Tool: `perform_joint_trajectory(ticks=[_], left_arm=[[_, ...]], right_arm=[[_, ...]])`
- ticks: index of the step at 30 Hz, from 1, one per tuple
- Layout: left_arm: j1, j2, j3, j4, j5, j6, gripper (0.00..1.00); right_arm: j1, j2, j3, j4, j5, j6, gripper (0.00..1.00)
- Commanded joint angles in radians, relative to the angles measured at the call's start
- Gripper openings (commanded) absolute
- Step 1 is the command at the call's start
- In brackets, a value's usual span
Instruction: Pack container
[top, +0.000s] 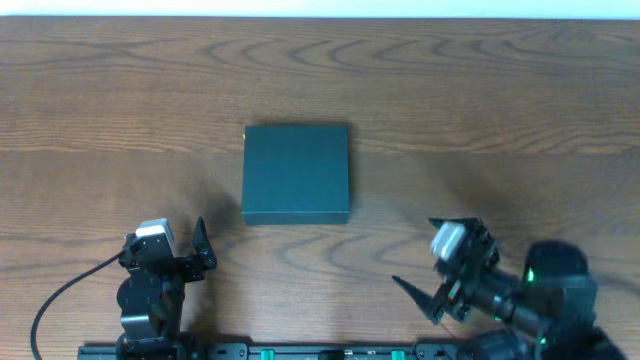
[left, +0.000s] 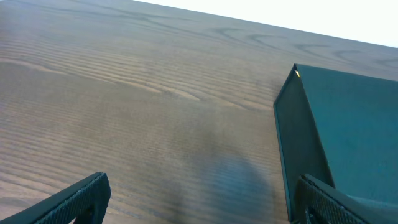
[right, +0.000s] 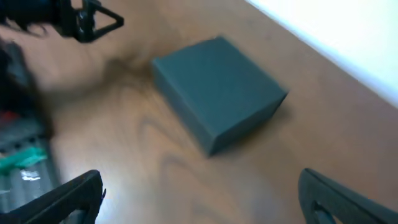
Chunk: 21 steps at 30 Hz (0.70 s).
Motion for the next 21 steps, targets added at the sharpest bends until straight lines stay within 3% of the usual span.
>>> perform_joint_trajectory(ticks=[1, 10, 21], left_arm=[[0.003, -0.009, -0.021, 0.000, -0.019, -0.007, 0.95], [0.003, -0.009, -0.021, 0.000, -0.019, -0.007, 0.95], [0.003, -0.009, -0.021, 0.000, -0.019, -0.007, 0.95]], right_arm=[[0.046, -0.107, -0.148, 0.068, 0.145, -0.134, 0.99], [0.047, -0.359, -0.498, 0.180, 0.151, -0.102, 0.99], [0.049, -0.441, -0.578, 0.177, 0.166, -0.009, 0.99]])
